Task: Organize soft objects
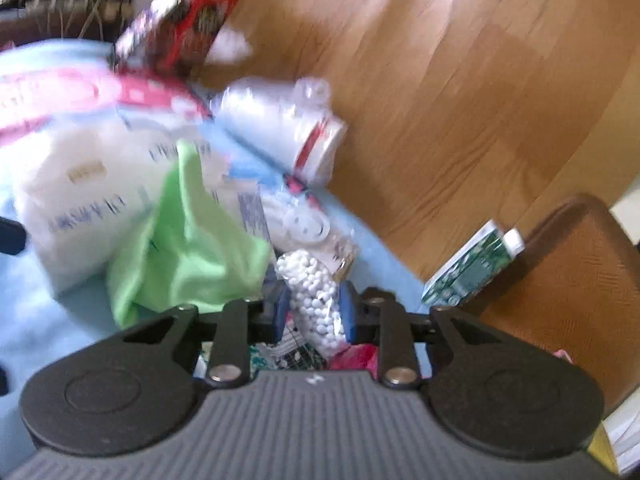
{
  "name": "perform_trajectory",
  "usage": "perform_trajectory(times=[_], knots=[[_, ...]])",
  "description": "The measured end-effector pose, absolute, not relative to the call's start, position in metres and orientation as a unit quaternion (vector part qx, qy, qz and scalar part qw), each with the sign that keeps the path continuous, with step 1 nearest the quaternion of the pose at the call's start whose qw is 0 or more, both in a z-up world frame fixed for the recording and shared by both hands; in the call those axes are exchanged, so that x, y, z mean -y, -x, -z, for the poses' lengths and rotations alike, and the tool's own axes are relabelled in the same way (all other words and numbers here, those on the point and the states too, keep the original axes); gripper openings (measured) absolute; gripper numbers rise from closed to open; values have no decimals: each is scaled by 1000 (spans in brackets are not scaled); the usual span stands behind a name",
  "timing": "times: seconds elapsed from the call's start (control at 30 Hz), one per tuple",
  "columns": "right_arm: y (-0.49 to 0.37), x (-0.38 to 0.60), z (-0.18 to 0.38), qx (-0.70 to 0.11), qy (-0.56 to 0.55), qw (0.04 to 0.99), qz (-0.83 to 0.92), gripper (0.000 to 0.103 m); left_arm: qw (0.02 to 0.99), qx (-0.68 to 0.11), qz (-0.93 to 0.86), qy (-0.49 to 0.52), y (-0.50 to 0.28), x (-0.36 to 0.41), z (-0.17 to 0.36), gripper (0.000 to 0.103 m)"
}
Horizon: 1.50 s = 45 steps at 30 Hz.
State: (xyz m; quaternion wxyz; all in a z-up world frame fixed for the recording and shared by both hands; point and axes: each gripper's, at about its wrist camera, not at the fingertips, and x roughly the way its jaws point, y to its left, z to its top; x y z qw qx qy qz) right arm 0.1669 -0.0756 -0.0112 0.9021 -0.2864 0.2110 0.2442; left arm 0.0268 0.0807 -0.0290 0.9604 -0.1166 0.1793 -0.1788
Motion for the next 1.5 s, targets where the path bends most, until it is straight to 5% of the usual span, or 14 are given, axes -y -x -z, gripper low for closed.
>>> perform_trajectory(times=[0.2, 0.37, 1.0, 1.13, 1.2, 1.3, 1.37, 1.5], knots=[[-89, 158, -25, -224, 33, 931, -287, 29, 953, -188, 191, 141, -33, -88, 30, 79], [-46, 229, 14, -297, -151, 904, -269, 35, 944, -221, 207, 127, -41, -74, 28, 78], [-19, 253, 55, -269, -78, 946, -160, 48, 906, -303, 282, 92, -77, 12, 25, 82], [-30, 238, 52, -271, -39, 945, -179, 66, 884, -346, 287, 126, -102, 15, 31, 83], [-39, 226, 54, -271, -3, 944, -186, 72, 872, -365, 296, 134, -111, 20, 37, 74], [-53, 209, 59, -284, 39, 935, -209, 71, 869, -371, 307, 115, -109, 33, 43, 52], [-54, 199, 62, -275, 58, 937, -209, 53, 871, -368, 305, 112, -101, 34, 40, 52], [-37, 199, 56, -250, 55, 946, -198, 47, 873, -343, 326, 118, -86, 33, 18, 52]])
